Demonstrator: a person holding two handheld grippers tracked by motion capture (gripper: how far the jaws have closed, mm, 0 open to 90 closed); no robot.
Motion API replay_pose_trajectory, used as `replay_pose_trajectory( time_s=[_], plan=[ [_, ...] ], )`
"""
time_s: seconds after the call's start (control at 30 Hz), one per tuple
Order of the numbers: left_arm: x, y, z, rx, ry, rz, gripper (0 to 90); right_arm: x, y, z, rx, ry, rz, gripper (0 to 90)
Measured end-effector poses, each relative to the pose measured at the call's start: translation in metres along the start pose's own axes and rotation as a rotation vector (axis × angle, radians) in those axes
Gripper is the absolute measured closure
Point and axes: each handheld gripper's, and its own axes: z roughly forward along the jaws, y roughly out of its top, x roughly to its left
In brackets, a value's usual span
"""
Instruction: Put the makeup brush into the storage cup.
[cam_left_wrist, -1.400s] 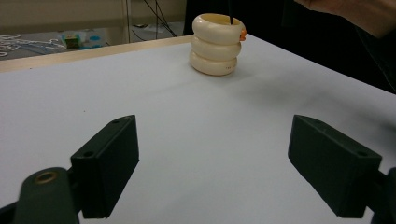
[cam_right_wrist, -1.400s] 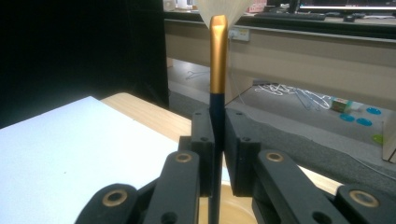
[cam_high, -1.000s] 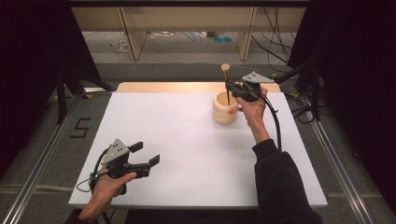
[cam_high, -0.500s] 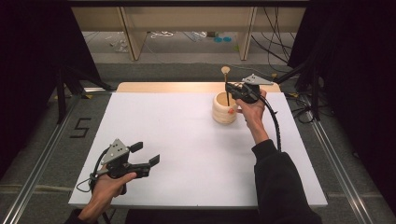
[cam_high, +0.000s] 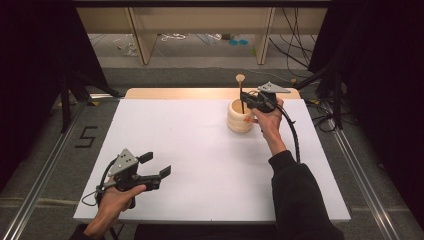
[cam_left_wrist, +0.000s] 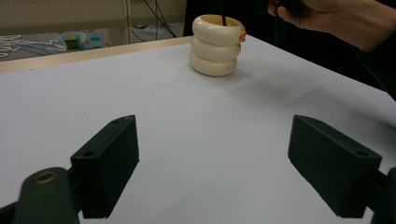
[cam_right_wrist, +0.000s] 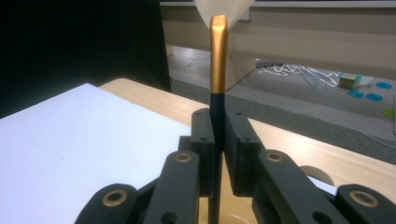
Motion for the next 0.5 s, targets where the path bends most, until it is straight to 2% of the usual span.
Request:
replay_pose_trajectory(
  time_s=[0.07,0.17,0.2,0.23,0.27,0.3,0.33,0.37,0.43,0.47,0.5],
  plan=[
    [0.0000,0.0000,-0.0002,0.000,0.003,0.000,15.9,0.0001,-0.0012,-0.0005,0.015,-0.006,0.007,82.8],
    [0.0002,0.0000,-0.0002,0.001,0.004,0.000,15.8,-0.0009,-0.0024,0.0006,0.003,-0.002,0.004,82.7],
    [0.0003,-0.0001,-0.0002,0.002,0.004,0.000,15.8,-0.0011,-0.0030,0.0000,0.031,0.001,0.007,80.7],
    [0.0003,-0.0001,-0.0002,0.002,0.004,0.000,15.9,-0.0011,-0.0030,0.0000,0.031,0.001,0.007,80.7],
    [0.0002,-0.0001,-0.0001,0.002,0.004,-0.001,15.8,-0.0011,-0.0035,0.0004,0.048,-0.015,0.022,75.7],
    [0.0001,-0.0002,0.0000,0.002,0.002,-0.002,15.8,-0.0010,-0.0034,0.0003,0.051,-0.024,0.034,66.6],
    [0.0001,-0.0002,0.0000,0.001,0.002,-0.002,15.8,-0.0010,-0.0034,0.0003,0.051,-0.024,0.034,66.6],
    [0.0001,-0.0001,0.0000,0.001,0.001,-0.001,15.8,-0.0017,-0.0028,0.0005,0.050,-0.032,0.046,58.9],
    [0.0002,-0.0001,-0.0002,0.001,0.004,-0.001,15.8,-0.0015,-0.0018,-0.0006,0.059,-0.040,0.060,56.5],
    [0.0002,-0.0001,-0.0002,0.002,0.004,-0.001,15.8,-0.0021,0.0000,-0.0021,0.046,-0.050,0.067,50.9],
    [0.0002,-0.0001,-0.0002,0.001,0.004,0.000,15.8,-0.0021,0.0000,-0.0021,0.046,-0.050,0.067,50.9]
  ],
)
